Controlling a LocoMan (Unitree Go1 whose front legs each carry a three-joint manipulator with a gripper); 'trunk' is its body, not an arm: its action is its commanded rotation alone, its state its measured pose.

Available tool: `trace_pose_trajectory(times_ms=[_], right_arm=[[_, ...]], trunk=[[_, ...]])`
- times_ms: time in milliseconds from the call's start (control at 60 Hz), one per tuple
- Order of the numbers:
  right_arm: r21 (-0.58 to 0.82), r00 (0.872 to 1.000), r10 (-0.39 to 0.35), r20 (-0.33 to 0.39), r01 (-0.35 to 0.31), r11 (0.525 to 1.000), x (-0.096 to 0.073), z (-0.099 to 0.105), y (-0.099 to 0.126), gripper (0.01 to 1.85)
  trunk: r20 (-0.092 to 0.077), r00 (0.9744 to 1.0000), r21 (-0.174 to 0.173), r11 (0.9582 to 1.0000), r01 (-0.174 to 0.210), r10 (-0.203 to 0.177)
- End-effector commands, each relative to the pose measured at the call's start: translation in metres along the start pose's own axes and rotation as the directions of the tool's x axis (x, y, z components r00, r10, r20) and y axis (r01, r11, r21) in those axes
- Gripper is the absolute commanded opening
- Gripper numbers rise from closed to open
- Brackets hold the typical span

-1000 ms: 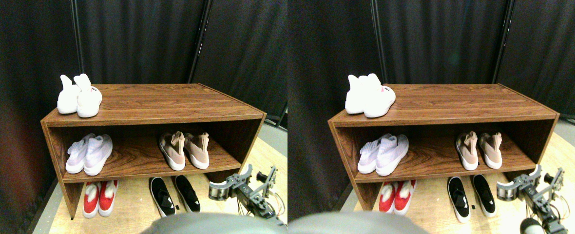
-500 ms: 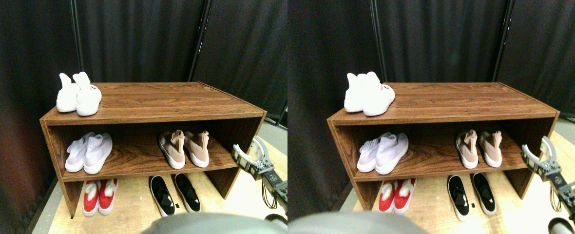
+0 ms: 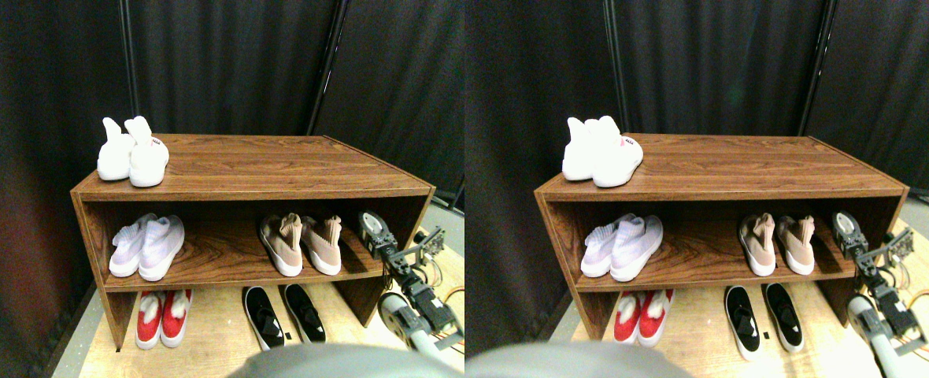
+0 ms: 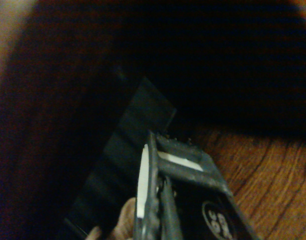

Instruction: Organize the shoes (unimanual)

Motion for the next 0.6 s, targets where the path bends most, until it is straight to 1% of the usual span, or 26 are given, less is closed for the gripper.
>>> trace_pose_trajectory(times_ms=[17, 50, 67, 117, 133, 200, 217, 283, 300, 317, 350, 400, 450, 517, 550, 567, 600], right_arm=[[0.057, 1.0, 0.003, -0.016, -0.002, 0.998, 0.012, -0.002, -0.01, 0.06], [0.065, 1.0, -0.005, -0.01, 0.006, 0.998, 0.013, -0.003, -0.013, 0.06], [0.054, 1.0, -0.018, -0.003, 0.018, 0.998, 0.015, -0.004, -0.017, 0.06], [0.039, 1.0, -0.025, -0.003, 0.025, 0.999, 0.015, -0.006, -0.02, 0.06], [0.038, 1.0, -0.028, -0.005, 0.028, 0.999, 0.015, -0.008, -0.021, 0.06], [0.072, 0.999, -0.052, -0.011, 0.053, 0.996, 0.017, -0.012, -0.029, 0.06], [0.072, 0.998, -0.053, -0.013, 0.054, 0.996, 0.018, -0.012, -0.031, 0.06], [0.099, 0.998, -0.063, -0.019, 0.065, 0.993, 0.02, -0.014, -0.035, 0.06], [0.102, 0.998, -0.067, -0.019, 0.069, 0.992, 0.021, -0.015, -0.037, 0.06], [0.095, 0.997, -0.073, -0.014, 0.074, 0.993, 0.021, -0.017, -0.038, 0.06], [0.091, 0.997, -0.075, -0.013, 0.076, 0.993, 0.021, -0.017, -0.038, 0.06], [0.078, 0.996, -0.078, -0.036, 0.08, 0.994, 0.021, -0.021, -0.04, 0.06], [0.083, 0.996, -0.085, -0.041, 0.088, 0.993, 0.02, -0.023, -0.041, 0.06], [0.094, 0.992, -0.111, -0.055, 0.116, 0.989, 0.017, -0.031, -0.041, 0.06], [0.093, 0.992, -0.113, -0.057, 0.118, 0.989, 0.017, -0.032, -0.04, 0.06], [0.085, 0.992, -0.112, -0.058, 0.117, 0.989, 0.016, -0.036, -0.04, 0.06], [0.087, 0.991, -0.113, -0.064, 0.119, 0.989, 0.015, -0.037, -0.039, 0.06]], trunk=[[-0.017, 0.9997, -0.029, 0.9994, -0.019, 0.019], [-0.017, 0.9997, -0.029, 0.9994, -0.019, 0.019], [-0.014, 0.9995, -0.035, 0.9989, -0.03, 0.03], [-0.014, 0.9995, -0.035, 0.9989, -0.03, 0.03], [-0.013, 0.9992, -0.04, 0.9985, -0.037, 0.037], [-0.013, 0.9992, -0.04, 0.9985, -0.037, 0.037], [-0.011, 0.9989, -0.046, 0.9978, -0.046, 0.046], [-0.011, 0.9989, -0.046, 0.9978, -0.046, 0.046], [-0.012, 0.9983, -0.053, 0.997, -0.057, 0.057], [-0.012, 0.9983, -0.053, 0.997, -0.057, 0.057], [-0.012, 0.9983, -0.053, 0.997, -0.057, 0.057], [-0.013, 0.9978, -0.059, 0.9961, -0.066, 0.065], [-0.012, 0.9975, -0.065, 0.9954, -0.071, 0.07], [-0.012, 0.9969, -0.073, 0.9942, -0.079, 0.078], [-0.013, 0.9964, -0.078, 0.9934, -0.085, 0.084], [-0.013, 0.9962, -0.08, 0.9931, -0.086, 0.086], [-0.011, 0.9959, -0.081, 0.9925, -0.091, 0.09]])
